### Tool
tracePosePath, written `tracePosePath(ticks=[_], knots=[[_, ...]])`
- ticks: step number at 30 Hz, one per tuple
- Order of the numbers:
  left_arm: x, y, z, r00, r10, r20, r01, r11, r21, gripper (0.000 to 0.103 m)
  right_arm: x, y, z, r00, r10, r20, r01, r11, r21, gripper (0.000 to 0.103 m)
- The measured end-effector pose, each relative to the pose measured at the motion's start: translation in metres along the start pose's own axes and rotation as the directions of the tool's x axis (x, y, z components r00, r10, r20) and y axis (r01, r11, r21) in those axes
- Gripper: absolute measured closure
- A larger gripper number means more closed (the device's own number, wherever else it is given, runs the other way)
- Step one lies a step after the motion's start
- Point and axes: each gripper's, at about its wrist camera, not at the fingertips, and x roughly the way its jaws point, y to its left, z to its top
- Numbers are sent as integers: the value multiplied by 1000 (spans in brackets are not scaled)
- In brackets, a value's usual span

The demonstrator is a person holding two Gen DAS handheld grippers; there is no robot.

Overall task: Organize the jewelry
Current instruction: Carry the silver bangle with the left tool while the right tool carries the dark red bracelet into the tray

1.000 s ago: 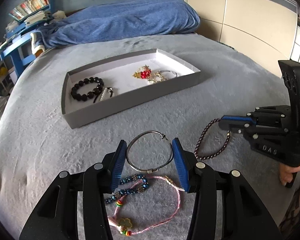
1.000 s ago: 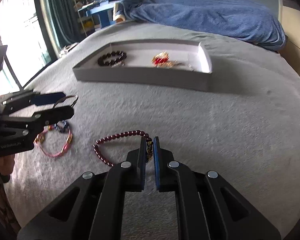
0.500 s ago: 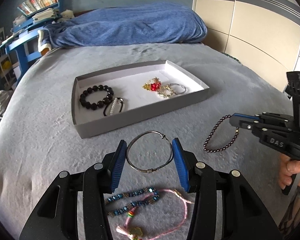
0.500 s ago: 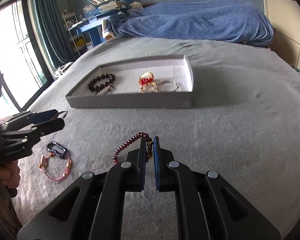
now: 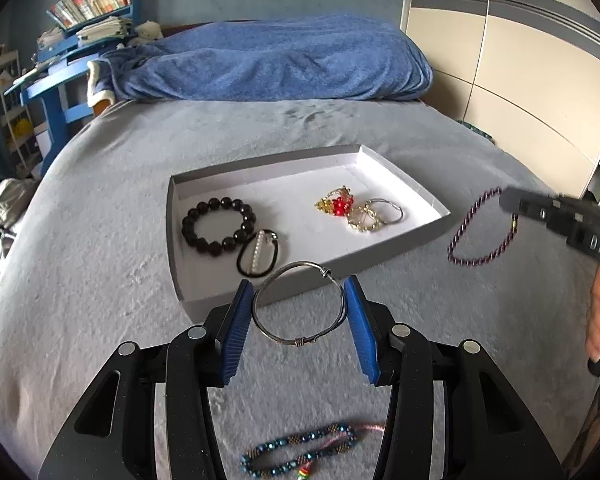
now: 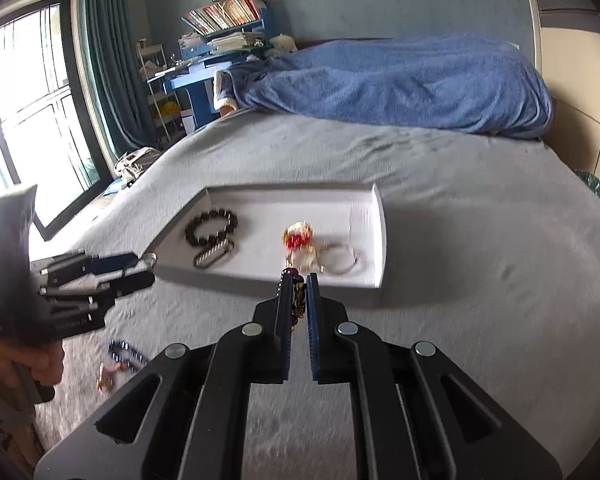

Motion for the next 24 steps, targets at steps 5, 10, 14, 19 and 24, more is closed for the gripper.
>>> tracePosePath(ticks=[5,10,14,19,24], knots=[[9,3,13,1000,6,7,-6,1000,12,55,10,2,18,1000,-1,10,1,1000,-7,96],[26,7,29,1000,15,5,-15,1000,15,55,26,5,33,1000,16,15,-16,1000,9,96],[39,6,40,1000,13,5,-13,1000,10,55,46,11,40,1000,30,4,-30,1000,4,96],[55,3,48,1000,11,1,-11,1000,22,55,73,19,47,999,48,-14,-47,999,4,96],[75,11,51,999,29,-22,-29,1000,4,55,96,25,53,996,80,-27,-80,997,20,96]])
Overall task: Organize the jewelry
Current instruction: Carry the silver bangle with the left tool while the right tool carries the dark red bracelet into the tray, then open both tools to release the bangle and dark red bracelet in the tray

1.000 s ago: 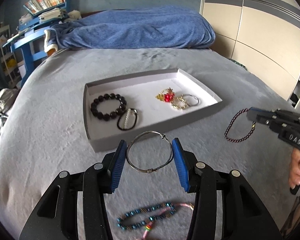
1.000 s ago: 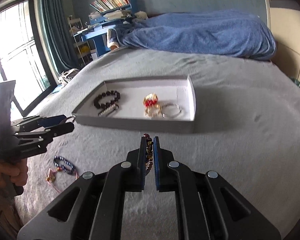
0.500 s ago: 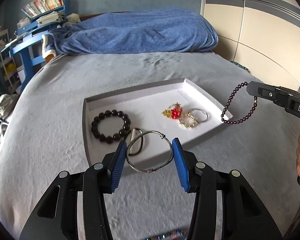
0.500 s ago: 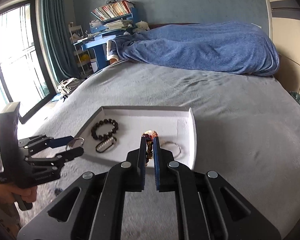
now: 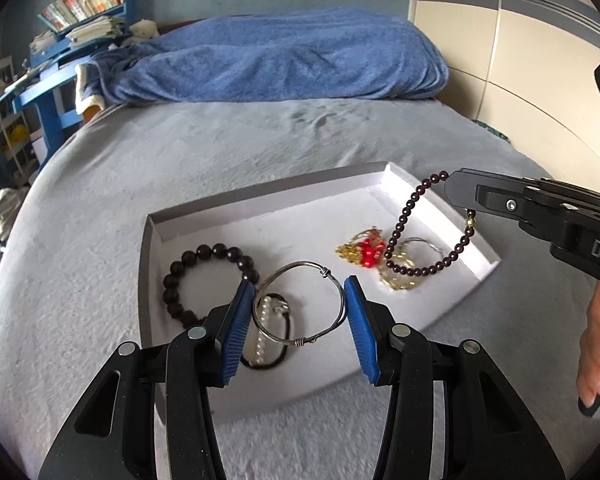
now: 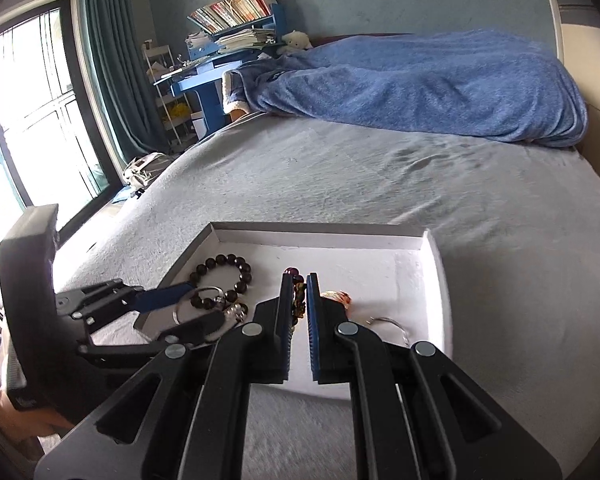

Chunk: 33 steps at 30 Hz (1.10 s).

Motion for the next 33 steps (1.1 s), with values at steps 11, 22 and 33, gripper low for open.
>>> tracePosePath(ticks=[11,22,33], knots=[[43,3,-9,996,-2,-94,1,1000,-14,55,47,-23,-23,992,-10,-123,17,998,61,96],[47,2,-14,995,1,-101,-2,1000,-12,55,59,-31,-36,983,-54,-177,65,996,57,96],[34,1,-9,998,46,-48,-47,999,-11,23,50,-35,-35,985,-70,-155,82,994,71,69]])
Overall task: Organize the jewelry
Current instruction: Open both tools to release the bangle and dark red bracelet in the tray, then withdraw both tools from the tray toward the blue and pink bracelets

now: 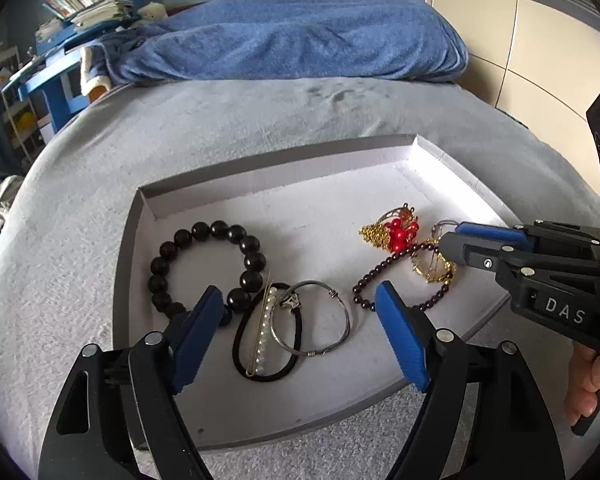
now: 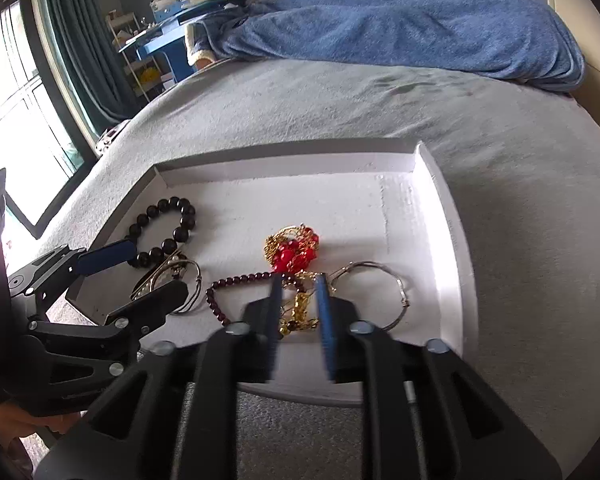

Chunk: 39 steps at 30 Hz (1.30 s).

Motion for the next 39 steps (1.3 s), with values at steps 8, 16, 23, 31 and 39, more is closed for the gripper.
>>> tracePosePath(ticks=[8,16,23,31,39], knots=[[-28,3,-1,998,20,60,-18,999,-37,15,-25,3,-3,998,7,63,-9,1000,23,37],[-71,13,-21,994,45,95,-40,998,-51,10,-54,18,-19,994,4,113,-4,1000,-7,12],[-108,18,-50,993,40,107,-31,996,-83,9,-75,24,-43,992,1,129,-4,1000,23,6],[-137,23,-83,992,69,109,-60,994,-87,8,-94,31,-70,992,0,129,-4,1000,31,6],[-147,34,-119,992,94,78,-86,991,-102,8,-94,32,-97,996,-5,86,3,1000,30,6]])
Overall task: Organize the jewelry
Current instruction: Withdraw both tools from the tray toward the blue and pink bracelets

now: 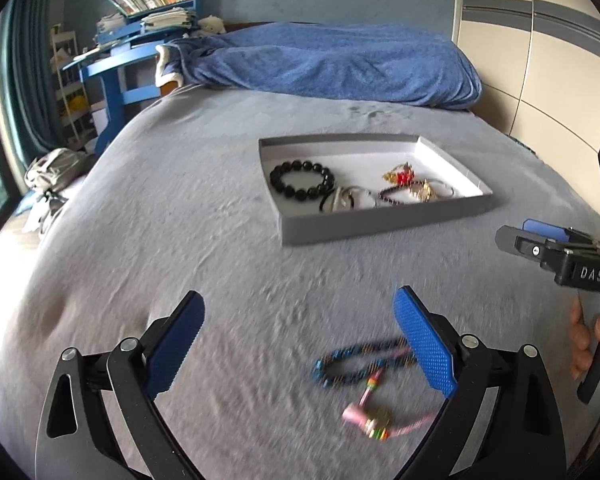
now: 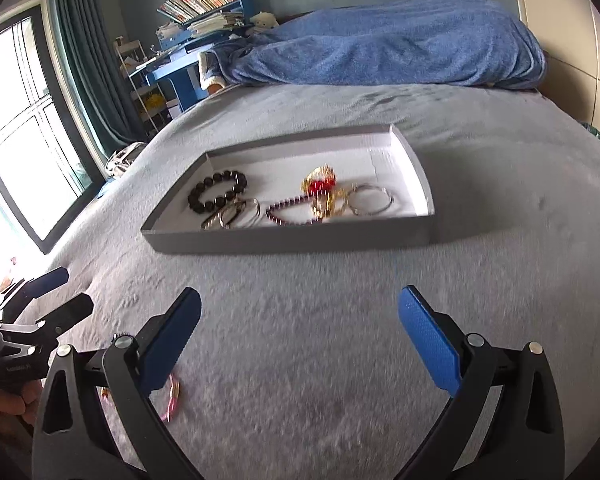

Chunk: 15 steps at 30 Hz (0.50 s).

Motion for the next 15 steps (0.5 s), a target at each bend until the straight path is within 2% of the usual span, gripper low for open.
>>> tracePosePath(ticks=[9,15], knots=[[-9,15,-38,999,13,-43,-13,1000,2,8,-1,-3,-18,1000,-6,-27,6,1000,6,6],[-19,12,-50,999,-20,-41,21,1000,17,8,-4,4,-27,999,6,-35,-6,1000,-17,6]])
